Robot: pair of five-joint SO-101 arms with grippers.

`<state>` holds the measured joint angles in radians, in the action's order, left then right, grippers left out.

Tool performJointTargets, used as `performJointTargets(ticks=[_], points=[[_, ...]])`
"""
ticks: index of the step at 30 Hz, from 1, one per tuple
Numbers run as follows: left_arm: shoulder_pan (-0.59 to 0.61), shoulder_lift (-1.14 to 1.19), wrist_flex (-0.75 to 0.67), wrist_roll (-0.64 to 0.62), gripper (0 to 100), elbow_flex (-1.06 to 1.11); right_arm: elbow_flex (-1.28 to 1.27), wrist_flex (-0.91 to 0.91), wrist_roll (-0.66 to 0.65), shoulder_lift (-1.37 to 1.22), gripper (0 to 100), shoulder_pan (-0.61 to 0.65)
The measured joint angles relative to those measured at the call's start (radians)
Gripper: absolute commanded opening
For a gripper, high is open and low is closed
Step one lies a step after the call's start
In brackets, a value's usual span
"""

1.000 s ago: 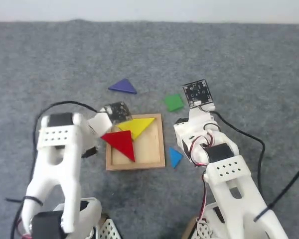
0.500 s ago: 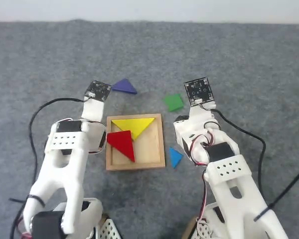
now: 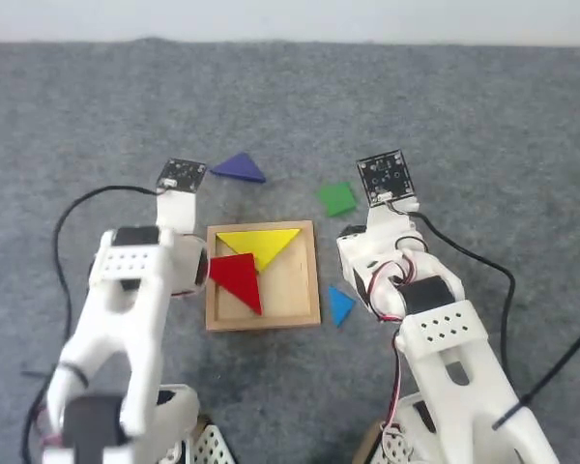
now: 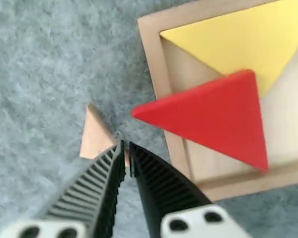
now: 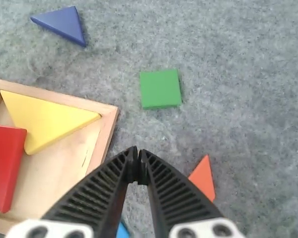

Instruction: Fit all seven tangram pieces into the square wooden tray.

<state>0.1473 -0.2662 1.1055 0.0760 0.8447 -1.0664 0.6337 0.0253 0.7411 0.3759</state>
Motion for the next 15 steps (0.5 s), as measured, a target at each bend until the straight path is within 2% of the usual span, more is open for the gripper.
performJointTargets(ticks=[5,15], points=[[0.000,0.221,-0.012,-0.025,1,-0.118,0.018,0.026,0.000,0.005,0.6,0.000],[-0.025,0.227,-0.150,-0.029,1,-0.140,0.018,0.029,0.000,0.005,0.6,0.000]])
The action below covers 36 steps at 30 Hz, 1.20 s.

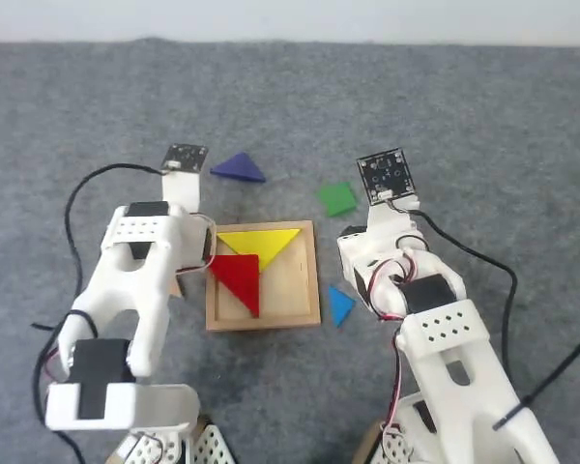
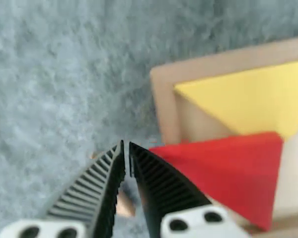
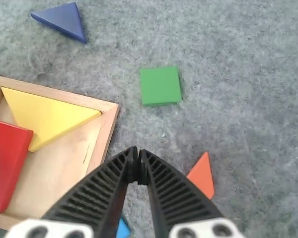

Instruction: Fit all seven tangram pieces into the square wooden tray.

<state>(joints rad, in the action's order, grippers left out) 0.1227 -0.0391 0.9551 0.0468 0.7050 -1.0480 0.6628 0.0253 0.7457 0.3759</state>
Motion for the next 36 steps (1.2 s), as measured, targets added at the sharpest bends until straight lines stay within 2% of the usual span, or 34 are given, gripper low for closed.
performJointTargets(ticks=[4,9,17,20,24,29,36], points=[[-0.054,0.021,-0.080,0.000,1,-0.005,0.000,0.000,0.000,0.000,0.6,0.000],[-0.110,0.081,-0.097,-0.025,1,-0.071,0.000,0.000,0.000,0.000,0.6,0.000],[-0.091,0.146,-0.098,-0.089,1,-0.176,0.000,0.000,0.000,0.000,0.6,0.000],[-0.023,0.095,-0.060,-0.114,1,-0.189,0.000,0.000,0.000,0.000,0.6,0.000],[0.091,-0.100,0.014,-0.199,1,-0.164,0.000,0.000,0.000,0.000,0.6,0.000],[0.015,-0.203,0.051,-0.149,1,-0.006,0.000,0.008,0.000,0.000,0.6,0.040],[-0.032,-0.049,0.227,-0.086,1,-0.048,0.000,0.029,0.000,0.000,0.6,0.060]])
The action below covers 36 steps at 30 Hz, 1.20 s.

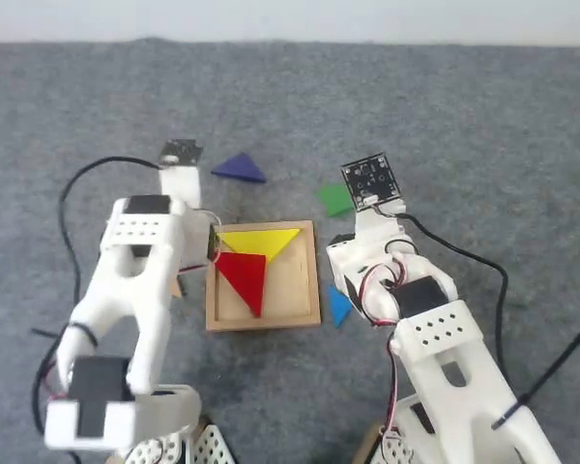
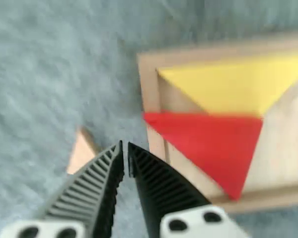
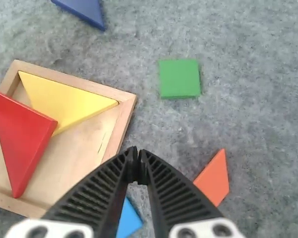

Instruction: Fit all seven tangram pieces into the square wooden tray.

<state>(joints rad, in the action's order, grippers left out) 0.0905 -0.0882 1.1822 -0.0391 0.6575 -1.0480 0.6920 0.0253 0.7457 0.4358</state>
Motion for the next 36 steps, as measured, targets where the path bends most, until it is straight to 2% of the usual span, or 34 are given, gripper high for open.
performJointTargets(ticks=[8,18,31,36], points=[[-0.029,0.043,0.034,0.006,1,-0.006,0.000,0.000,0.000,0.000,0.6,0.003],[-0.041,0.212,-0.098,-0.058,1,-0.133,0.000,0.000,0.002,0.000,0.6,0.003],[-0.083,0.230,-0.219,-0.103,1,-0.207,0.000,0.000,0.002,0.000,0.6,0.003],[0.063,0.172,-0.238,-0.129,1,-0.219,0.044,0.086,0.002,0.000,0.6,0.032]])
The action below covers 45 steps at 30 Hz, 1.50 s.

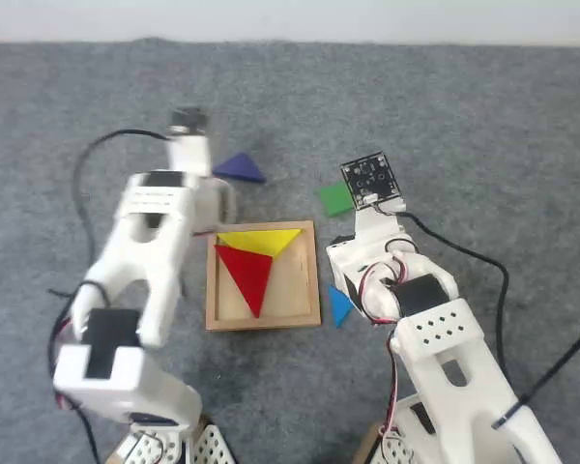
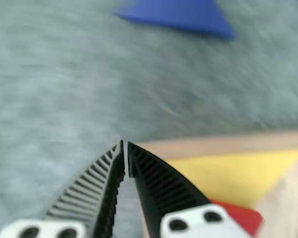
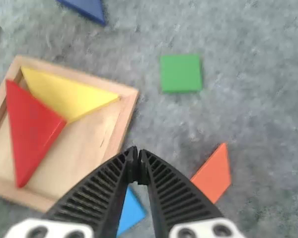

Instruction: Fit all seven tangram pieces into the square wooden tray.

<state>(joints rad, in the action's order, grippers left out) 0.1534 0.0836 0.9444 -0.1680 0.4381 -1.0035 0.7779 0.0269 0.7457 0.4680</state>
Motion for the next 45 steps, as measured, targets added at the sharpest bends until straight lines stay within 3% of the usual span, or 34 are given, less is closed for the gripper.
performJointTargets(ticks=[5,13,19,32,45], points=[[0.160,-0.069,-0.114,-0.046,1,0.048,0.026,0.006,-0.038,-0.068,0.6,0.126],[0.201,-0.066,-0.169,-0.051,1,0.064,0.176,0.006,-0.092,-0.463,0.6,0.239],[0.262,-0.057,-0.169,-0.109,1,0.064,0.230,0.005,-0.150,-0.605,0.6,0.370],[0.269,-0.051,-0.169,-0.117,1,0.064,0.275,-0.094,-0.173,-0.687,0.7,0.479],[0.316,-0.051,-0.169,-0.180,1,0.061,0.281,-0.189,-0.173,-0.706,0.7,0.499]])
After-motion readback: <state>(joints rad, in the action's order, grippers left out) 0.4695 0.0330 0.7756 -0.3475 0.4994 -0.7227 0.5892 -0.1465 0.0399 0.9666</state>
